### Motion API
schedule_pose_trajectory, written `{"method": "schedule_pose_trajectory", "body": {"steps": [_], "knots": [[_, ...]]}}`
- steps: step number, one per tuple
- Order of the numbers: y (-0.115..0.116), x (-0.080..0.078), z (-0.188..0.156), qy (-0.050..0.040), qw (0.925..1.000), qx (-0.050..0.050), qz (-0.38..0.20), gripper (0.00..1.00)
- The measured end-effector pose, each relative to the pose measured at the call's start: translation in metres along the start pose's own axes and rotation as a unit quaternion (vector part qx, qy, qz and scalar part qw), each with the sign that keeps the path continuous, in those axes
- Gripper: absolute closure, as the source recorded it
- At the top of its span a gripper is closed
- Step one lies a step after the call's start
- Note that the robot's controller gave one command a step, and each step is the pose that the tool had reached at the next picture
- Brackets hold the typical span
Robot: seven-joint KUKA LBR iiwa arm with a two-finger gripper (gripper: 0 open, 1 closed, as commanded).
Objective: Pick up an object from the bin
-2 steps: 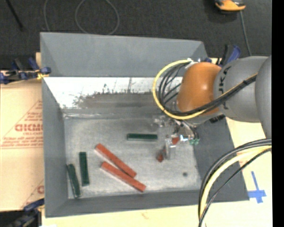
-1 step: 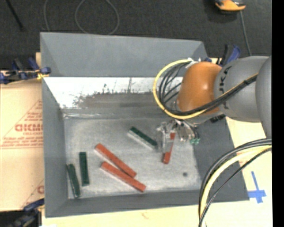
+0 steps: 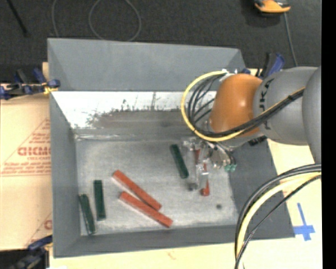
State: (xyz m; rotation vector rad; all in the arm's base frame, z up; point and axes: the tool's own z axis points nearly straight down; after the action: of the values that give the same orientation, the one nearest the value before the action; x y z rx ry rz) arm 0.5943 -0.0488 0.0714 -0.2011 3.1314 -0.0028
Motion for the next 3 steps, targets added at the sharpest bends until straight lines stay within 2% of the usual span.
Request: {"method": "schedule_pose_trajectory", "body": {"steps": [1, 2, 3], "knots": [[0.005, -0.021, -0.019, -0.0024, 0.9999, 0.0, 0.01, 0.0], [0.008, 0.023, -0.007, 0.0016, 0.981, -0.001, -0.194, 0.0], [0.008, 0.022, -0.008, 0.0001, 0.9811, -0.001, -0.193, 1.0]]}}
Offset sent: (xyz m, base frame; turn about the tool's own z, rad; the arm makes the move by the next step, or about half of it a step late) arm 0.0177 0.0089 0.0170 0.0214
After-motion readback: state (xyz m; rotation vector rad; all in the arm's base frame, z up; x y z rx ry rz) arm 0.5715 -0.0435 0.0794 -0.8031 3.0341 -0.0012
